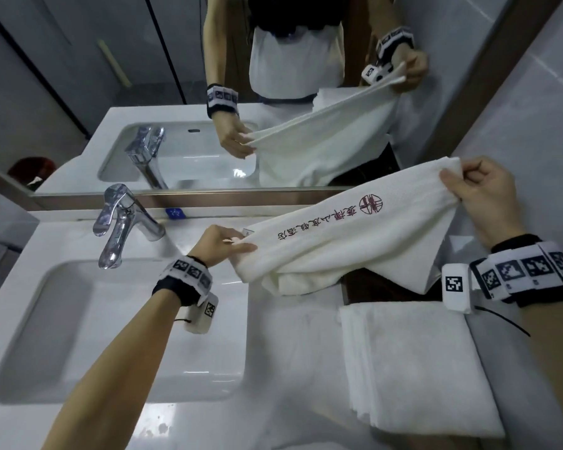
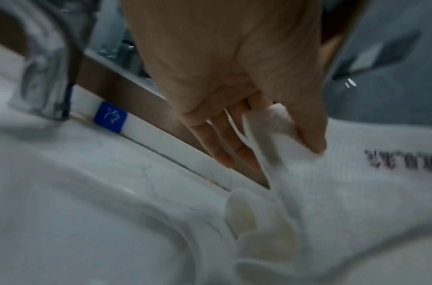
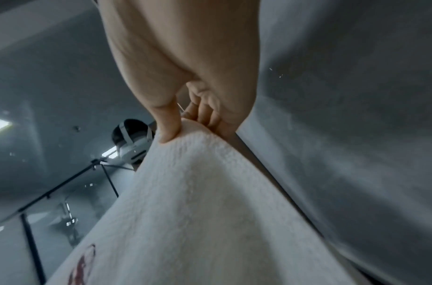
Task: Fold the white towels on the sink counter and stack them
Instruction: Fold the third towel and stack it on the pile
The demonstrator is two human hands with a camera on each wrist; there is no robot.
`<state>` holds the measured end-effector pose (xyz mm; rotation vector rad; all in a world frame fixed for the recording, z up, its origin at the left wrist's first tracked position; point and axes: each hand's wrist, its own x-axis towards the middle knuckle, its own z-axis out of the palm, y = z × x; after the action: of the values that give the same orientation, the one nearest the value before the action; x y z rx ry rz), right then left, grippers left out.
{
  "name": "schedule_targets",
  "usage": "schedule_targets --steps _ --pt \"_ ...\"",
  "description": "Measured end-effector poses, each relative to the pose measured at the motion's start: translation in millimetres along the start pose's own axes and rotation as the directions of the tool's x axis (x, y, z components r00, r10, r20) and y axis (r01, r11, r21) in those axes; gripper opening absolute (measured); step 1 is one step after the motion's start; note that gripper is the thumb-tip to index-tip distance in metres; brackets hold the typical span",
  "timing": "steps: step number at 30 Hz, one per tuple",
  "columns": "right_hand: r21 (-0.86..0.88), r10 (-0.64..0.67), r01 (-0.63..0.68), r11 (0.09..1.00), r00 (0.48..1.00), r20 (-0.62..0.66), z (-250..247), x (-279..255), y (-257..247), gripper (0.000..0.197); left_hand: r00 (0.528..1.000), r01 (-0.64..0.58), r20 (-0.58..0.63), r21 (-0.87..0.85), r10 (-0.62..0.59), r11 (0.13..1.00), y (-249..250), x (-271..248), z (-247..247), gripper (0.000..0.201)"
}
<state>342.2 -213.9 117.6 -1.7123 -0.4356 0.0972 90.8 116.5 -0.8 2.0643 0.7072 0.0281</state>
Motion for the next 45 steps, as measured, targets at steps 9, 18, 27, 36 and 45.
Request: schedule_targets --steps 9,18,27,36,45 --pt "-0.038 0.159 -0.162 0.986 0.985 -0.073 9.2 2.4 42.9 0.014 0.985 -0.172 -0.038 -0.043 0.171 0.984 -1.7 -14.0 -18.1 0.029" --pt "-0.088 0.184 -0.19 0.978 0.98 -0.073 14.2 7.8 55.6 0.013 0.964 -0.215 -0.133 0.125 0.231 0.969 -16.2 -21.0 -3.9 0.034" --pt "-0.13 0.262 -0.268 0.955 0.963 -0.063 11.8 8.1 66.6 0.034 0.923 -0.195 -0.356 -0.11 0.144 0.975 -13.8 -14.1 -3.6 0.042" --pt "-0.28 0.467 -0.436 0.855 0.883 0.052 21.0 8.6 95.9 0.031 0.998 -0.053 0.044 -0.043 0.055 0.998 -38.1 -13.7 12.6 0.013" --pt "-0.532 0.647 -0.534 0.657 0.761 0.035 32.4 19.5 114.5 0.055 0.874 0.459 0.143 -0.56 -0.465 0.69 -44.6 -17.1 58.1 0.033"
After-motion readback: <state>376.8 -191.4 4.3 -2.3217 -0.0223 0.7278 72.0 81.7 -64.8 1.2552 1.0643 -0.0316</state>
